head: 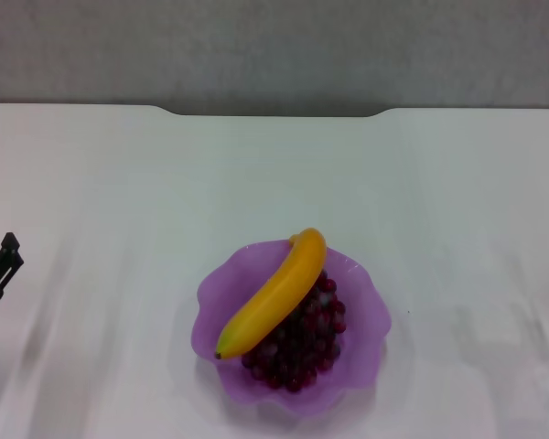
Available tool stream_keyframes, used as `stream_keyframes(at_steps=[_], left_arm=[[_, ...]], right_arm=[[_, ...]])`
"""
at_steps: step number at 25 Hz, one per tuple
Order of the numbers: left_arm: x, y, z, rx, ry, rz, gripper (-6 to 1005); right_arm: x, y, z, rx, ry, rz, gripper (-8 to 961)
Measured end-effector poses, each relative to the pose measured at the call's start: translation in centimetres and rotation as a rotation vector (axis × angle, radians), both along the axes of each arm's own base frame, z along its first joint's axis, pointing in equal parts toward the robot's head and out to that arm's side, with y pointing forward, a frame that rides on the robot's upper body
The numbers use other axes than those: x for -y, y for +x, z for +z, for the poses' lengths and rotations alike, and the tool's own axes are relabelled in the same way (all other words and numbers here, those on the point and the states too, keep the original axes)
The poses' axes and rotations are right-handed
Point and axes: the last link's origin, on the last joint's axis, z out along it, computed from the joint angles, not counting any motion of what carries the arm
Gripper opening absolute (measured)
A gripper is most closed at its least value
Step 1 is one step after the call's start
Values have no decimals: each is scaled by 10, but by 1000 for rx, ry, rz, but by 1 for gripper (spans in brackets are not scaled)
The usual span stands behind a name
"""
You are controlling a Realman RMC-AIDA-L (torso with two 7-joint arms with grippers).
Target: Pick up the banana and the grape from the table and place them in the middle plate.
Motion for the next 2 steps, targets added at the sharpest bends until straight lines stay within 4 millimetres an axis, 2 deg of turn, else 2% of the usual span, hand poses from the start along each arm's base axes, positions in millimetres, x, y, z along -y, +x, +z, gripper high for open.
stream_keyframes(at_steps=[2], left_arm=[[0,-1,0,0,0,4,902]], right_arm=[[1,3,2,-2,10,-13,878]])
